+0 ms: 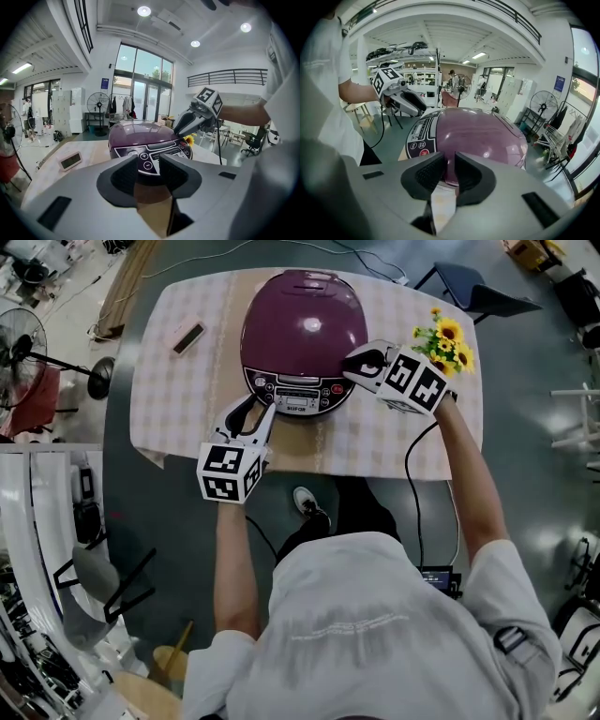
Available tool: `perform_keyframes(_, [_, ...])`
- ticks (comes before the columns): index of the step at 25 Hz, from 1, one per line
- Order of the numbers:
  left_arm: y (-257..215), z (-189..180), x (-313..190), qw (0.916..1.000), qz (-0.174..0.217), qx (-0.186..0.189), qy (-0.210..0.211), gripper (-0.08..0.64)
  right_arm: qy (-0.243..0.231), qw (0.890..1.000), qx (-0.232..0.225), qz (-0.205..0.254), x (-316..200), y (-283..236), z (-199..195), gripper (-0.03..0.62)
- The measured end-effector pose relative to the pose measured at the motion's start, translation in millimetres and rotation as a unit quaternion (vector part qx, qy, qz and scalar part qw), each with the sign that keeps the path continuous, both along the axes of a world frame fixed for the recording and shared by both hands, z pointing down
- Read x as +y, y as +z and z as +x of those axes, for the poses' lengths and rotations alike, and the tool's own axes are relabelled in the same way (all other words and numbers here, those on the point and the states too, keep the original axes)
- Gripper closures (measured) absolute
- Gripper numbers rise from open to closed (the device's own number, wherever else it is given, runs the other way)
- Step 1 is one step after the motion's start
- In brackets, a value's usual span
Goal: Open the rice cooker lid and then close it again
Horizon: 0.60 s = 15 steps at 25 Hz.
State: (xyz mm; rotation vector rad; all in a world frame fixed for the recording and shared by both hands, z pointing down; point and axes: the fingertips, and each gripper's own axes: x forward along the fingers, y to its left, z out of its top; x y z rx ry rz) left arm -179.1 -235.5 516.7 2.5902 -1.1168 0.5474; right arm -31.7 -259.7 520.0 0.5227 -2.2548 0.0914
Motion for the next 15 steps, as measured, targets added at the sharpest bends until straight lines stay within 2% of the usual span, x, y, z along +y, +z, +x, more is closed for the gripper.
perform_keyframes(8, [-0.5, 0.8, -3.1, 1.0, -0.004, 0.001, -0.003, 0.405, -0.009, 1.0, -0.018, -0.019, -1.1, -4.1, -0.2, 0.511])
perform_keyframes(12, [1.5, 3.5, -6.1, 1.0, -0.006, 0.002, -0.002, 0.405, 0.009, 0.998, -0.044, -0.044, -5.0, -3.6, -0.4, 0.511])
perform_keyframes(15, [2.3, 4.0, -7.7, 1.0, -0.006, 0.002, -0.002, 0.405, 0.02, 0.997, -0.052, -0.046, -7.3, -4.8, -4.4, 0.51])
